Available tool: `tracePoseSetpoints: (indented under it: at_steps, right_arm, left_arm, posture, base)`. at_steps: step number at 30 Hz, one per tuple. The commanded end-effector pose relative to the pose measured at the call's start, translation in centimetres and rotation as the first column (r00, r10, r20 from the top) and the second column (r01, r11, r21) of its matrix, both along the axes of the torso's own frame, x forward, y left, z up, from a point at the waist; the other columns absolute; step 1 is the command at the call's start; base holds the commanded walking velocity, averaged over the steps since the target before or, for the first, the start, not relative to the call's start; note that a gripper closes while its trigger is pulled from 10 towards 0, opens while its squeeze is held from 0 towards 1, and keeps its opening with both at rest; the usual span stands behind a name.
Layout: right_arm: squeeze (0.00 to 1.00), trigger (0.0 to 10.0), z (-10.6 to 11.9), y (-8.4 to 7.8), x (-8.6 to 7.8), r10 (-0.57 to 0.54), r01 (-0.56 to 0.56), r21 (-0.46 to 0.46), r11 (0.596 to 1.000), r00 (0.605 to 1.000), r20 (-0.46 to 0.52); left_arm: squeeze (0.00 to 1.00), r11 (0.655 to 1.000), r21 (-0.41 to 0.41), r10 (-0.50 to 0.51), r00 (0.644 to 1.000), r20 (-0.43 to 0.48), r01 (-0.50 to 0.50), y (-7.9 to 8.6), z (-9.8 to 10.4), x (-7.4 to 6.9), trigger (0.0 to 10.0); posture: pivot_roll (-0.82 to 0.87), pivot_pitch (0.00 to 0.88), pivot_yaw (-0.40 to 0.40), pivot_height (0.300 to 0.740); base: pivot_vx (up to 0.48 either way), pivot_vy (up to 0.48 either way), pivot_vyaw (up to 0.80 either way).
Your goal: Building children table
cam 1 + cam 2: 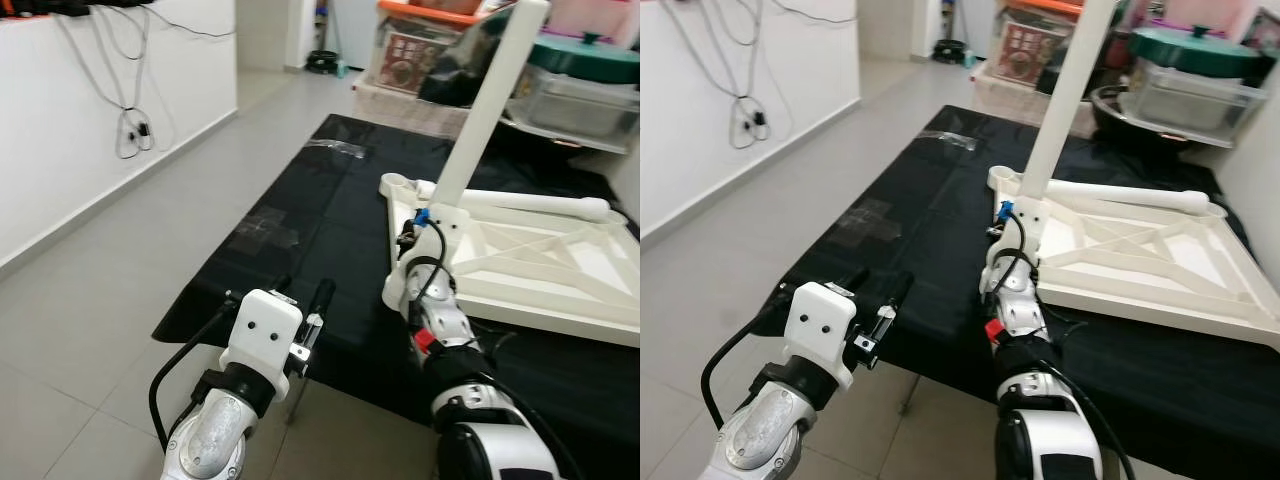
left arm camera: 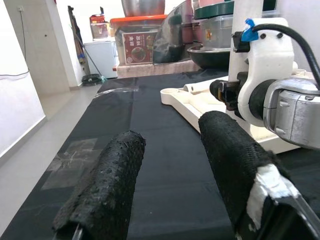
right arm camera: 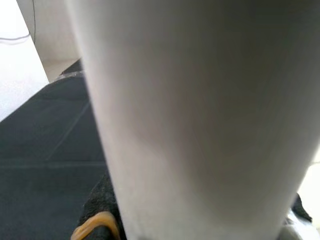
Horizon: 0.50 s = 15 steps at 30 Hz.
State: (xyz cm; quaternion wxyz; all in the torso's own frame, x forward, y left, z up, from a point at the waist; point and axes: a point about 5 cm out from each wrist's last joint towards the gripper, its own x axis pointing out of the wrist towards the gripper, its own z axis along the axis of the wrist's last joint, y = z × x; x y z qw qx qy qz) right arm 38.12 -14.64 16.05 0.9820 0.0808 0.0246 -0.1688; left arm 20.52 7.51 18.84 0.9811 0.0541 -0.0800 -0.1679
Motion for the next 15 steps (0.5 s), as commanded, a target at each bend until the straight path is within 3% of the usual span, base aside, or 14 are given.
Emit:
tracePoseSetpoints:
  at_steps: [1, 2, 3, 4, 5, 11, 12, 13, 14, 15]
  right_arm:
    - [0.00, 10.0, -1.1, -0.1, -0.2, -0.017, 0.020, 0.075, 0.997, 0.999, -0.043]
    - [0.00, 10.0, 0.4, 1.2, 0.1, 0.075, -0.080, 0.062, 0.995, 0.994, 0.073]
    - [0.00, 10.0, 0.4, 1.2, 0.1, 0.075, -0.080, 0.062, 0.995, 0.994, 0.073]
    - [0.00, 10.0, 1.1, 1.8, 0.2, 0.139, -0.145, 0.035, 0.989, 0.981, 0.132]
    - [1.00, 10.0, 1.5, 2.4, 0.2, 0.204, -0.211, 0.026, 0.977, 0.964, 0.172]
    - [1.00, 10.0, 2.2, 2.2, 0.4, 0.261, -0.268, 0.010, 0.963, 0.943, 0.209]
    - [0.00, 10.0, 2.7, 2.1, 0.7, 0.331, -0.347, 0.029, 0.937, 0.914, 0.233]
    - [0.00, 10.0, 3.3, 2.0, 1.0, 0.404, -0.423, 0.019, 0.906, 0.877, 0.260]
    - [0.00, 10.0, 3.3, 2.0, 1.0, 0.404, -0.423, 0.019, 0.906, 0.877, 0.260]
    - [0.00, 10.0, 3.9, 2.2, 1.1, 0.532, -0.563, 0.026, 0.826, 0.793, 0.297]
  left_arm:
    - [0.00, 1.000, 0.004, 0.004, 1.000, -0.003, -0.004, 0.0, -0.1, 0.0, 10.0]
    - [0.00, 1.000, 0.005, 0.004, 1.000, -0.003, -0.004, 0.0, -0.1, 0.0, 10.0]
    - [0.00, 1.000, 0.005, 0.004, 1.000, -0.003, -0.004, 0.0, -0.1, 0.0, 10.0]
    - [0.00, 1.000, 0.005, 0.003, 1.000, -0.004, -0.003, 0.0, -0.1, 0.0, 10.0]
    - [0.00, 1.000, 0.005, 0.002, 1.000, -0.004, -0.002, 0.0, -0.2, 0.0, 10.0]
    - [0.00, 1.000, 0.006, 0.003, 1.000, -0.003, -0.003, 0.0, -0.1, 0.1, 10.0]
    - [0.00, 1.000, 0.006, 0.005, 1.000, -0.003, -0.005, 0.0, -0.1, 0.1, 10.0]
    - [0.00, 1.000, 0.005, 0.007, 1.000, -0.003, -0.007, 0.0, -0.1, 0.1, 10.0]
    - [0.00, 1.000, 0.005, 0.007, 1.000, -0.003, -0.007, 0.0, -0.1, 0.1, 10.0]
    - [0.00, 1.000, 0.006, 0.007, 1.000, -0.002, -0.007, 0.0, -0.1, 0.1, 10.0]
  posture:
    - [0.16, 0.064, -0.110, 0.740]
    - [0.15, 0.066, -0.108, 0.740]
    - [0.15, 0.066, -0.108, 0.740]
    - [0.15, 0.066, -0.109, 0.740]
    - [0.15, 0.065, -0.109, 0.740]
    - [0.16, 0.065, -0.110, 0.740]
    - [0.16, 0.065, -0.111, 0.740]
    - [0.15, 0.066, -0.111, 0.740]
    - [0.15, 0.066, -0.111, 0.740]
    - [0.15, 0.066, -0.111, 0.740]
  base:
    - [0.000, 0.000, 0.00]
    - [0.000, 0.000, 0.00]
    - [0.000, 0.000, 0.00]
    - [0.000, 0.000, 0.00]
    - [0.000, 0.000, 0.00]
    - [0.000, 0.000, 0.00]
    - [0.000, 0.000, 0.00]
    - [0.000, 0.000, 0.00]
    - [0.000, 0.000, 0.00]
    - [0.000, 0.000, 0.00]
